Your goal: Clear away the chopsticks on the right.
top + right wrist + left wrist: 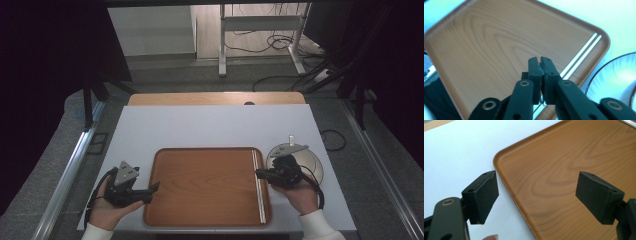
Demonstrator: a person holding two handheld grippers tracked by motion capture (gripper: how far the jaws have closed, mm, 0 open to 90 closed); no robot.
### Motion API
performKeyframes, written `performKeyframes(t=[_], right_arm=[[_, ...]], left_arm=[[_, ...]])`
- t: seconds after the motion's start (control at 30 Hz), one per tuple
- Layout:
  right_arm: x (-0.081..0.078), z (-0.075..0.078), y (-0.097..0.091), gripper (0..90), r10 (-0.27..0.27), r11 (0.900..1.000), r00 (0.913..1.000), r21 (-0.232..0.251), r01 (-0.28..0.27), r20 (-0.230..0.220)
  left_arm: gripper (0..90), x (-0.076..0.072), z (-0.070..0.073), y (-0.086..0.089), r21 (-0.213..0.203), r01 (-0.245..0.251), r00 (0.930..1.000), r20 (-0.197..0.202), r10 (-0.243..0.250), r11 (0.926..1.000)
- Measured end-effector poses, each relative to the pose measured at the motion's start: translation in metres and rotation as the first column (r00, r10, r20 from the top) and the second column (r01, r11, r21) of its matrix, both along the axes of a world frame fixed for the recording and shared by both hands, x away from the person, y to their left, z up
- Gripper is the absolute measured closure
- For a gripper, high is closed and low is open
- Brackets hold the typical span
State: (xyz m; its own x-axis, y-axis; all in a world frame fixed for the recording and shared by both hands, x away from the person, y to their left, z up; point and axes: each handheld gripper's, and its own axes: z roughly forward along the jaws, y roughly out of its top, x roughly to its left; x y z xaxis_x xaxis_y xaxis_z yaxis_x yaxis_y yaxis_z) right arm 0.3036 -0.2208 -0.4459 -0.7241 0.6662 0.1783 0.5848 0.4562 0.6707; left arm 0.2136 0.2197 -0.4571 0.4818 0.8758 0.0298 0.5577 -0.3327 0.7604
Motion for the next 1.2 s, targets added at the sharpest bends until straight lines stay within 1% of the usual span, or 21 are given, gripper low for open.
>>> performKeyframes(t=[0.07,0.13,0.17,0.2,0.23,0.27,0.3,0.33,0.37,0.4,0.43,0.5,0.53,0.57,0.6,0.63,0.67,0.83,0.97,1.03,1.2], right_arm=[[0.0,0.003,-0.002,76.1,0.008,0.9999,0.9999,0.012,-0.008,0.007],[-0.001,0.005,-0.004,67.8,0.021,0.9995,0.9996,0.023,-0.022,0.016],[-0.001,0.005,-0.004,67.8,0.021,0.9995,0.9996,0.023,-0.022,0.016],[-0.001,0.006,-0.005,59.4,0.021,0.9995,0.9996,0.023,-0.021,0.02],[-0.001,0.008,-0.006,56.9,0.016,0.9996,0.9994,0.023,-0.017,0.029],[-0.001,0.008,-0.006,56.9,0.016,0.9996,0.9994,0.023,-0.017,0.029],[-0.001,0.009,-0.007,54.8,0.01,0.9995,0.9993,0.031,-0.011,0.036],[0.0,0.012,-0.01,50.8,0.005,0.9984,0.9994,0.056,-0.007,0.036],[0.0,0.012,-0.01,50.8,0.005,0.9984,0.9994,0.056,-0.007,0.036],[0.0,0.016,-0.013,47.1,-0.005,0.9966,0.999,0.082,0.002,0.045],[-0.001,0.017,-0.015,45.5,-0.015,0.9955,0.9986,0.094,0.01,0.052],[-0.001,0.019,-0.018,41.4,-0.032,0.9951,0.9977,0.095,0.026,0.06],[-0.002,0.02,-0.021,38.4,-0.05,0.9948,0.9958,0.092,0.043,0.077],[-0.002,0.02,-0.021,38.4,-0.05,0.9948,0.9958,0.092,0.043,0.077],[-0.003,0.021,-0.025,35.9,-0.07,0.9941,0.9933,0.089,0.062,0.092],[-0.003,0.021,-0.025,35.9,-0.07,0.9941,0.9933,0.089,0.062,0.092],[-0.004,0.023,-0.029,35.1,-0.077,0.9928,0.992,0.099,0.067,0.1],[-0.007,0.03,-0.038,33.9,-0.089,0.9919,0.9884,0.102,0.076,0.123],[-0.007,0.033,-0.042,34.0,-0.087,0.9923,0.9879,0.099,0.075,0.128],[-0.005,0.033,-0.043,34.0,-0.085,0.9933,0.9875,0.089,0.074,0.132],[-0.001,0.032,-0.047,34.0,-0.103,0.9918,0.9865,0.089,0.093,0.127]], left_arm=[[18.0,0.0,0.001,0.003,-0.013,-0.009,1.0,0.003,0.009,0.9999],[18.0,0.0,0.001,0.003,-0.013,-0.012,0.9999,0.004,0.012,0.9998],[18.0,0.0,0.001,0.003,-0.013,-0.013,0.9999,0.005,0.014,0.9998],[18.0,0.0,0.001,0.003,-0.009,-0.009,0.9999,0.004,0.009,0.9999],[18.0,0.0,0.001,0.003,-0.009,-0.009,0.9999,0.004,0.009,0.9999],[18.0,0.0,0.0,0.004,-0.009,-0.01,0.9999,0.004,0.01,0.9999],[18.0,0.0,0.0,0.004,-0.004,-0.009,1.0,0.002,0.009,0.9999],[18.0,0.0,0.0,0.004,-0.004,-0.008,1.0,0.003,0.009,1.0],[18.0,0.0,0.0,0.005,-0.006,-0.009,1.0,0.004,0.009,0.9999],[18.0,0.0,0.001,0.005,-0.01,-0.009,0.9999,0.008,0.009,0.9999],[18.0,0.001,0.001,0.005,-0.013,-0.008,0.9999,0.008,0.008,0.9999],[18.0,0.002,0.002,0.005,-0.013,-0.008,0.9999,0.008,0.008,0.9999],[18.0,0.003,0.002,0.004,-0.013,-0.007,1.0,0.007,0.007,0.9999],[18.0,0.003,0.001,0.003,-0.014,-0.006,1.0,0.006,0.006,0.9999],[18.0,0.003,0.001,0.002,-0.015,-0.004,1.0,0.004,0.004,0.9999],[18.0,0.003,0.001,0.001,-0.013,-0.001,1.0,0.003,0.001,0.9999],[18.0,0.003,0.002,-0.001,-0.011,0.001,1.0,0.003,-0.001,0.9999],[17.9,0.002,0.004,-0.006,-0.008,0.016,0.9998,0.009,-0.016,0.9998],[17.9,0.001,0.003,-0.006,-0.008,0.016,0.9998,0.009,-0.015,0.9998],[18.0,0.0,0.002,-0.006,-0.007,0.014,0.9999,0.006,-0.014,0.9999],[18.0,-0.002,0.003,-0.004,-0.007,0.006,1.0,0.007,-0.006,1.0]])
